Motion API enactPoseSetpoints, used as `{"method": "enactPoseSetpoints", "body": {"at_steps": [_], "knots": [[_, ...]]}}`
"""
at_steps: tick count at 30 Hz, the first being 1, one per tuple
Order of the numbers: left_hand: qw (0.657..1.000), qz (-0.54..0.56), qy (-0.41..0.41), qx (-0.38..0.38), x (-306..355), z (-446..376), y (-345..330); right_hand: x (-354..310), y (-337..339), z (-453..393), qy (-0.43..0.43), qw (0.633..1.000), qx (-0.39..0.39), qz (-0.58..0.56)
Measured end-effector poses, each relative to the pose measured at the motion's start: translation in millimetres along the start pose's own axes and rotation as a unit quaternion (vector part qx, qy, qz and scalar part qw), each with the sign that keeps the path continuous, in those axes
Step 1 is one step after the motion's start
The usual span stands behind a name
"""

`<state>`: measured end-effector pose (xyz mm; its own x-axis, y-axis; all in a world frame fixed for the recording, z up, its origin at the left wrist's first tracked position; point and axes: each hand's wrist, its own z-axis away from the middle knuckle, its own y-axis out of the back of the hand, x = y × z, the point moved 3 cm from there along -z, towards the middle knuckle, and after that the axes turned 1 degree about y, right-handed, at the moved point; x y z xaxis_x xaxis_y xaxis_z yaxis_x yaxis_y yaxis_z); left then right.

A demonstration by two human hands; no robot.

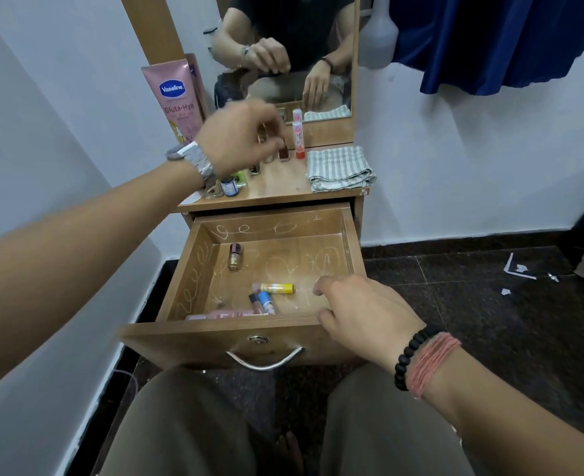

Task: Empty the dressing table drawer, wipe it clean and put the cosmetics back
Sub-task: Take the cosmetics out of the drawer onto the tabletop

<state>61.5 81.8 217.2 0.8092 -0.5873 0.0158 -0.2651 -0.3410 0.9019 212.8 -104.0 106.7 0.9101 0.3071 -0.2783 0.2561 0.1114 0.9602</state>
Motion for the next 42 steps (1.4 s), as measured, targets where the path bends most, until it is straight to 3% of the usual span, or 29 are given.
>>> {"method": "enactPoseSetpoints", "body": {"at_steps": [3, 7, 10, 16, 20, 24, 30, 36, 42], "knots": [[0.979, 0.025, -0.072, -0.186, 23, 57, -14, -1, -1, 0, -0.004, 1.000, -0.003, 0.001], [0.899, -0.011, -0.026, -0.438, 7, 125, -62, -3, -3, 0, -0.008, 1.000, -0.011, 0.001], [0.865, -0.043, -0.006, -0.500, -17, 157, -92, -5, -4, 0, -0.010, 1.000, -0.014, 0.001], [0.875, -0.034, 0.005, -0.483, -28, 171, -102, -4, -5, -1, -0.004, 1.000, -0.012, 0.004], [0.904, -0.074, 0.028, -0.421, -32, 165, -91, -4, -4, 0, -0.003, 1.000, -0.009, 0.001], [0.888, -0.103, 0.048, -0.445, -30, 175, -93, -4, -4, -1, -0.002, 1.000, -0.004, -0.001], [0.909, -0.077, 0.064, -0.405, -30, 171, -86, -4, -4, -1, -0.004, 1.000, 0.002, -0.008], [0.961, 0.042, 0.080, -0.262, -22, 126, -24, -5, -6, -1, 0.004, 1.000, -0.003, -0.012], [0.982, 0.091, 0.128, -0.110, -9, 60, 12, -4, -7, -3, 0.013, 1.000, -0.002, -0.002]]}}
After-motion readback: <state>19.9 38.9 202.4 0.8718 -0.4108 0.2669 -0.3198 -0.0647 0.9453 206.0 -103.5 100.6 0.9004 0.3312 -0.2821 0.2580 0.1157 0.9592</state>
